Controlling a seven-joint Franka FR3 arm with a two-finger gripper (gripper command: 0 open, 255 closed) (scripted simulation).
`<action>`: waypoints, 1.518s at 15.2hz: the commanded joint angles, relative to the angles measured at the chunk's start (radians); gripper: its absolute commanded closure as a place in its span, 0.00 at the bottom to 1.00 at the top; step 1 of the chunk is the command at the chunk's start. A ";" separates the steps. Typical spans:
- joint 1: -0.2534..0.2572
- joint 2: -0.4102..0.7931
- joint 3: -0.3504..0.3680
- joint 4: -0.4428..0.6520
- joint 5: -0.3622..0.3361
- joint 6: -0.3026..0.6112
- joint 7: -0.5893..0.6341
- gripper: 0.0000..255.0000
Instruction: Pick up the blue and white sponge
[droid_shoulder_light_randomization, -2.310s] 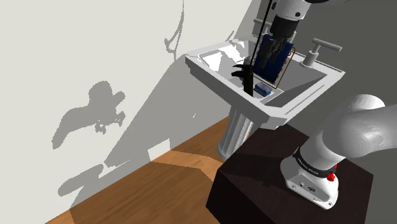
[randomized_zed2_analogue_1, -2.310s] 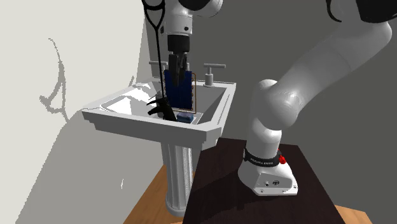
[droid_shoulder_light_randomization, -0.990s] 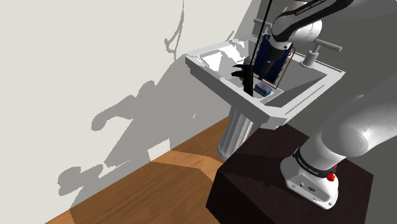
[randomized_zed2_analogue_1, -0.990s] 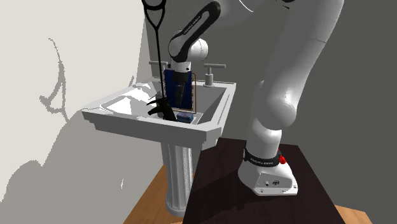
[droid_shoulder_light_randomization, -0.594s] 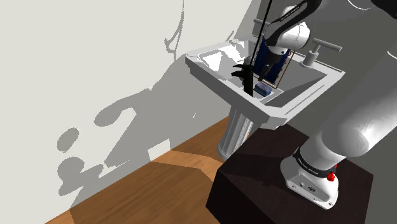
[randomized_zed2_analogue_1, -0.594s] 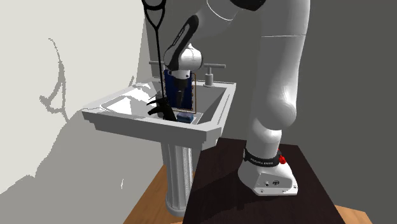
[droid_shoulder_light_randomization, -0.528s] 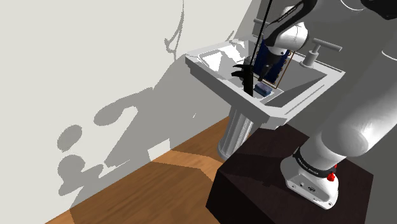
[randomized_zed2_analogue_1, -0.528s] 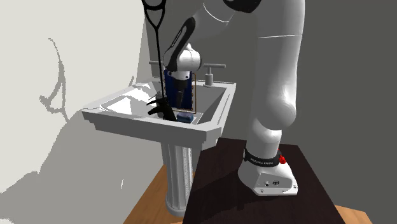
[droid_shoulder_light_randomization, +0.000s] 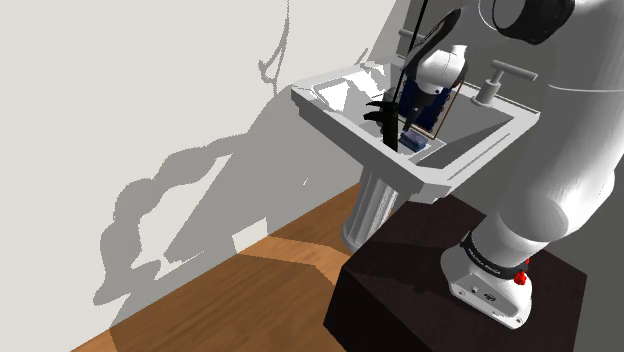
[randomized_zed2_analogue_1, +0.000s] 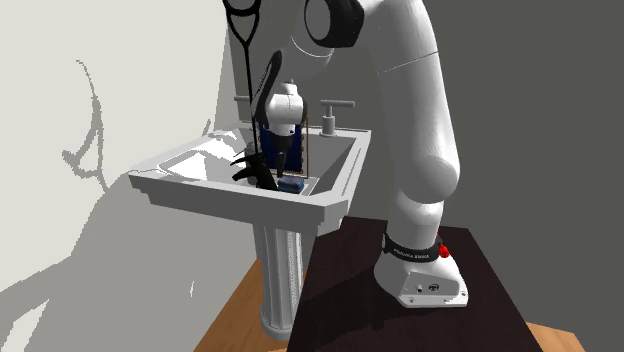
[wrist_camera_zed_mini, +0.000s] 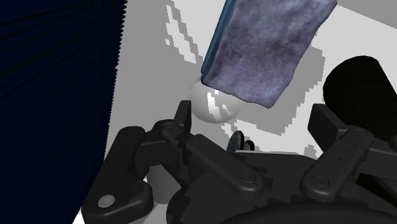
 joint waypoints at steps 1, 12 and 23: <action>-0.014 0.028 0.014 0.005 0.026 0.018 -0.023 0.00; -0.032 0.068 0.038 0.007 0.065 0.048 -0.053 1.00; -0.002 0.001 -0.001 0.004 0.001 -0.004 -0.004 1.00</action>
